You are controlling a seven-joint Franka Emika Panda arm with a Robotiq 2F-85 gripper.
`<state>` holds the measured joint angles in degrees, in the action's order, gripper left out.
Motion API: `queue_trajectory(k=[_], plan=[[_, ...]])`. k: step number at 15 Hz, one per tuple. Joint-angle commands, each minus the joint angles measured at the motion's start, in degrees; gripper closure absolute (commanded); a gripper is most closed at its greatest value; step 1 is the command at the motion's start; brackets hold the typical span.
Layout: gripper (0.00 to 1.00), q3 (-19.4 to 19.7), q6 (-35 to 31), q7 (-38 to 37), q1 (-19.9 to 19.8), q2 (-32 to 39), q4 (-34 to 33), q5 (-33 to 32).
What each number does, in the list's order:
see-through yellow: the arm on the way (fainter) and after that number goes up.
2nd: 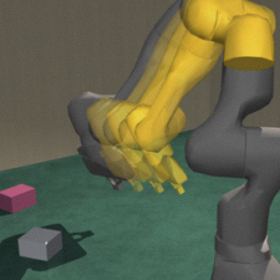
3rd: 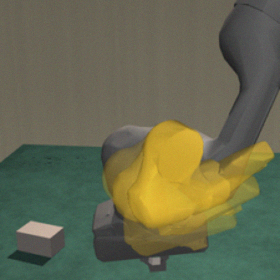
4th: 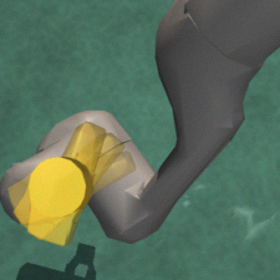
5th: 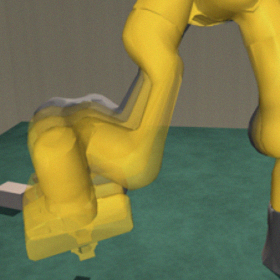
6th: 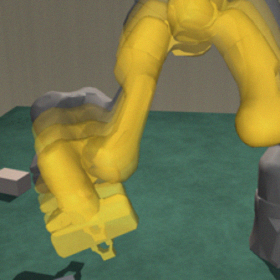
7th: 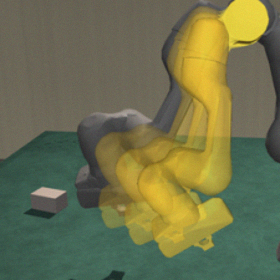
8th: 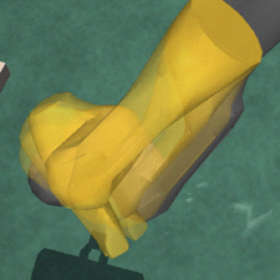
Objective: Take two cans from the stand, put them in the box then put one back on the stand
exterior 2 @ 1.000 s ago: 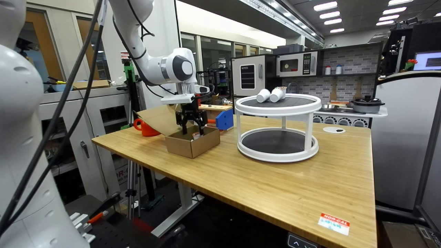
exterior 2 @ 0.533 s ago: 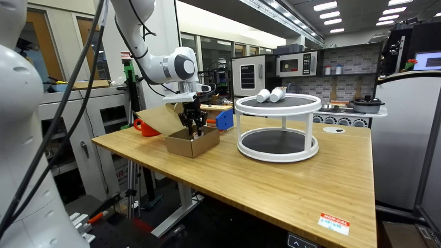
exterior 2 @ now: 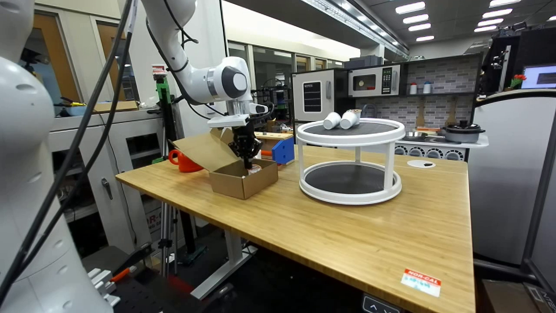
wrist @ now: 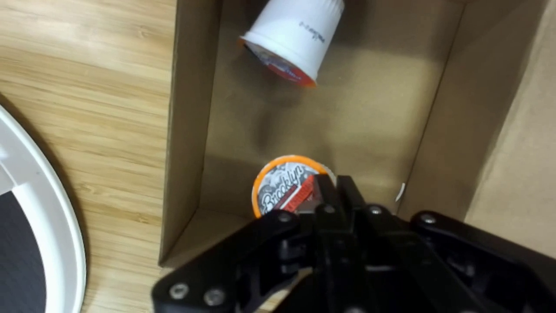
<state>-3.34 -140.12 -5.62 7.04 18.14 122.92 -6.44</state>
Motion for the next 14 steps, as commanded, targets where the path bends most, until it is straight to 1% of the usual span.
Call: queue_trajectory(k=[1,10,14], plan=[[1.0,0.1,1.84,1.67,-0.55,0.5,-0.78,0.25],[0.99,0.71,1.13,3.19,-1.87,-2.69,0.57,0.31],[0.99,0.84,0.68,4.63,-3.07,-5.88,1.42,0.93]])
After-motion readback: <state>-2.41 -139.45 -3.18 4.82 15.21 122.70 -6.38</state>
